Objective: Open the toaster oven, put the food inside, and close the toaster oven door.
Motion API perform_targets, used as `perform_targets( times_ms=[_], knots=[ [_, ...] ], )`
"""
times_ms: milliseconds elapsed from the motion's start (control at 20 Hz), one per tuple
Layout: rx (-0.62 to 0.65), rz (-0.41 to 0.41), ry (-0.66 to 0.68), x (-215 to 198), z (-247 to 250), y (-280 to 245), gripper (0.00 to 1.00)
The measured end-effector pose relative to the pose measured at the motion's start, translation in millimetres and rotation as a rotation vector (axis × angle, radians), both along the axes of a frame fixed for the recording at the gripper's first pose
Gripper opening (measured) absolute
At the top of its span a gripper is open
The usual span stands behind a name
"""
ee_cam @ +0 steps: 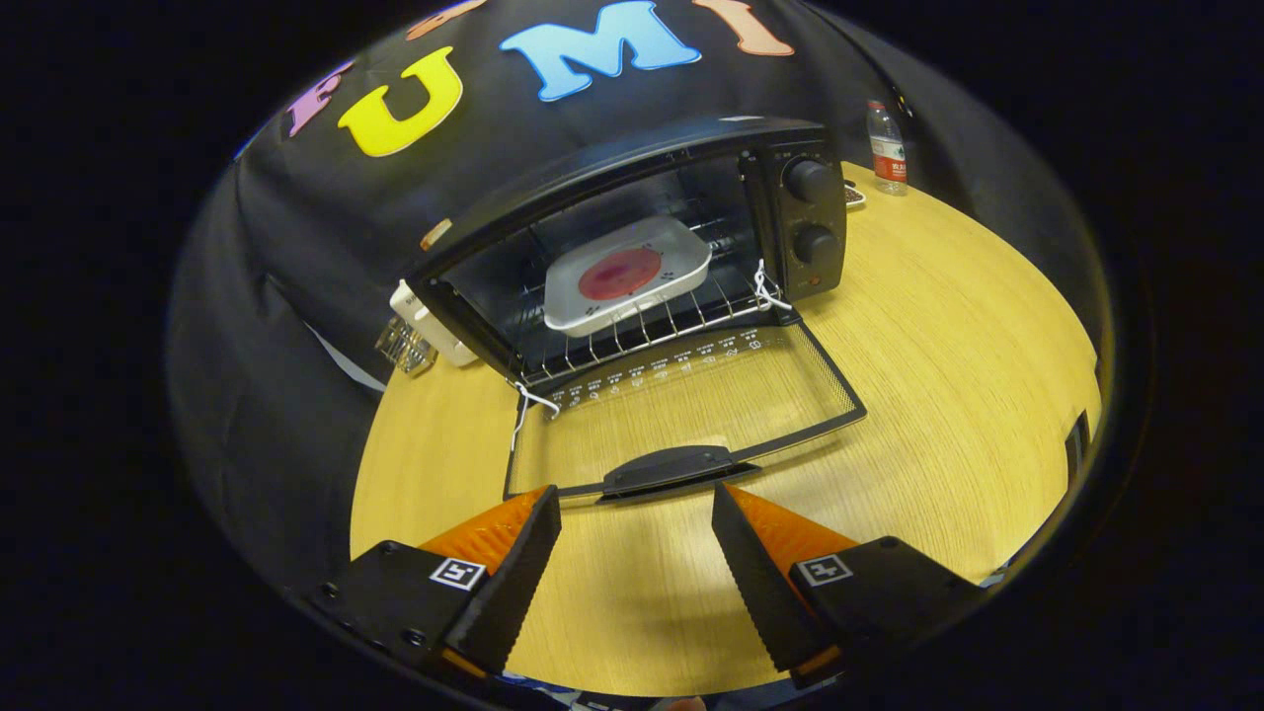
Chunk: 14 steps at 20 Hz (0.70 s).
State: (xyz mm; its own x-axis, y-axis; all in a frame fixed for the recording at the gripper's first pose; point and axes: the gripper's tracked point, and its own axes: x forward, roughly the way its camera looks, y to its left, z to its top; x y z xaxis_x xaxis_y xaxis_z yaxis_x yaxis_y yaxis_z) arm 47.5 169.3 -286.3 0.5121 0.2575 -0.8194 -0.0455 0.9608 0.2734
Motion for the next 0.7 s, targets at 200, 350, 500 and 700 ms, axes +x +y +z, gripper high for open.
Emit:
perform_targets(
  times_ms=[200,350,500,700],
  knots=[
    [-0.101,0.056,0.018,-2.2,-16.7,-8.8,0.98],
    [-0.184,0.11,0.025,-2.2,-30.2,-16.8,0.98],
    [-0.215,0.14,0.046,-0.6,-47.2,-15.9,0.98],
    [-0.255,0.166,0.062,1.7,-58.4,-15.7,0.98]
  ],
)
